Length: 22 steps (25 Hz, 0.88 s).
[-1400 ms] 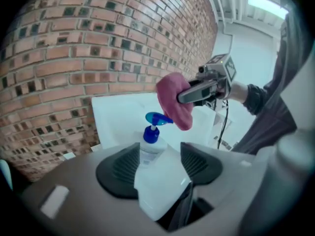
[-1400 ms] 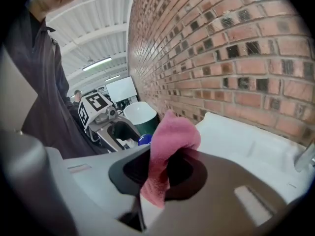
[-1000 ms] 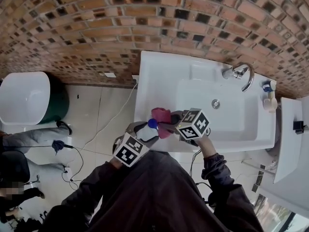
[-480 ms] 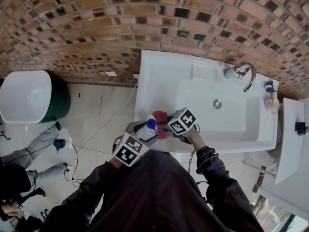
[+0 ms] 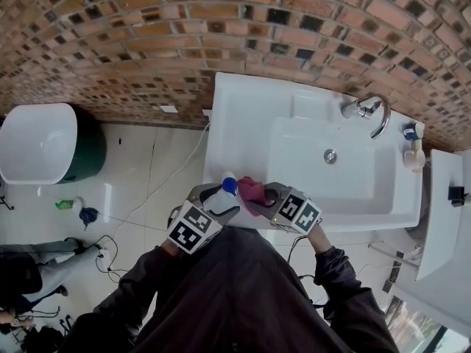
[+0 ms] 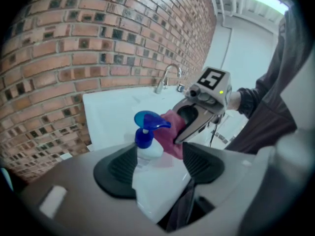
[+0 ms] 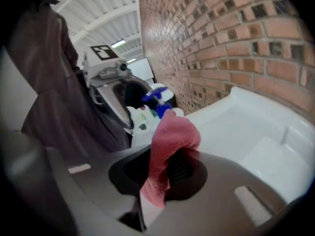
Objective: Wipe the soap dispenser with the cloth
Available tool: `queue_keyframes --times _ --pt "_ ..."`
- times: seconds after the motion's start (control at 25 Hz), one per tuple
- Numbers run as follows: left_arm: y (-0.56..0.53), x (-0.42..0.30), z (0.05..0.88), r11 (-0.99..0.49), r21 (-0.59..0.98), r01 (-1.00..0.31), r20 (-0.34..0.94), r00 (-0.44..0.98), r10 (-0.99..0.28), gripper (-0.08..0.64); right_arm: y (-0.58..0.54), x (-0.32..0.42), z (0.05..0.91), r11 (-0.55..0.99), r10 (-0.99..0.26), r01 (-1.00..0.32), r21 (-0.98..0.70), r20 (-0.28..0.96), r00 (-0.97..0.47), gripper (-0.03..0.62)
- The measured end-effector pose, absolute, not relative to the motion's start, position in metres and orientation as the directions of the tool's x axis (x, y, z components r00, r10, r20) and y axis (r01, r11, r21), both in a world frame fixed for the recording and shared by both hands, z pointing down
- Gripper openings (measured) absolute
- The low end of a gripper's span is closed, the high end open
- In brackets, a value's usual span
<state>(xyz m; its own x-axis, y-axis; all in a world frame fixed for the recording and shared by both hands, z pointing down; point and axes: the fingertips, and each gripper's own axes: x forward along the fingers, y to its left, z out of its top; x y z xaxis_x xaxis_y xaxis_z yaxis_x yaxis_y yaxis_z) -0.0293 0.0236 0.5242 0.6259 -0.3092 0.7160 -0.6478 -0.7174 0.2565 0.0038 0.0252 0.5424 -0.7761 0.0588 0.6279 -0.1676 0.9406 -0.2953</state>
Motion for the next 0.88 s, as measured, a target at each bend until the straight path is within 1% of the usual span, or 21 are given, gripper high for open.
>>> queue_keyframes --times 0.08,0.16,0.28,0.4,0.56,0.72,0.88 --pt "0.027 -0.032 0.522 -0.719 0.266 -0.642 0.709 0.636 -0.305 0.302 0.044 0.005 0.519 0.962 0.075 -0.09 -0.258 0.566 -0.821 0.058" --pt "0.032 -0.032 0.52 -0.725 0.287 -0.626 0.701 0.653 -0.287 0.302 0.056 0.003 0.511 0.976 0.087 -0.041 -0.216 0.548 -0.832 0.058" --pt "0.041 -0.03 0.52 -0.743 0.315 -0.59 0.693 0.678 -0.244 0.304 0.059 -0.009 0.522 0.986 0.093 -0.009 -0.168 0.587 -0.804 0.058" --pt "0.045 -0.027 0.523 -0.75 0.316 -0.58 0.701 0.676 -0.227 0.304 0.056 -0.02 0.545 0.986 0.117 0.01 -0.166 0.651 -0.75 0.058" --pt "0.048 -0.024 0.526 -0.755 0.315 -0.575 0.708 0.672 -0.216 0.304 0.058 -0.026 0.58 0.969 0.186 0.007 -0.248 0.707 -0.683 0.058" --pt "0.051 -0.021 0.526 -0.763 0.309 -0.568 0.714 0.668 -0.208 0.304 0.055 -0.025 0.614 0.934 0.247 -0.058 -0.351 0.757 -0.606 0.058" --pt "0.043 -0.027 0.53 -0.74 0.281 -0.611 0.72 0.644 -0.258 0.304 0.053 -0.028 0.632 0.887 0.312 -0.11 -0.448 0.758 -0.573 0.058"
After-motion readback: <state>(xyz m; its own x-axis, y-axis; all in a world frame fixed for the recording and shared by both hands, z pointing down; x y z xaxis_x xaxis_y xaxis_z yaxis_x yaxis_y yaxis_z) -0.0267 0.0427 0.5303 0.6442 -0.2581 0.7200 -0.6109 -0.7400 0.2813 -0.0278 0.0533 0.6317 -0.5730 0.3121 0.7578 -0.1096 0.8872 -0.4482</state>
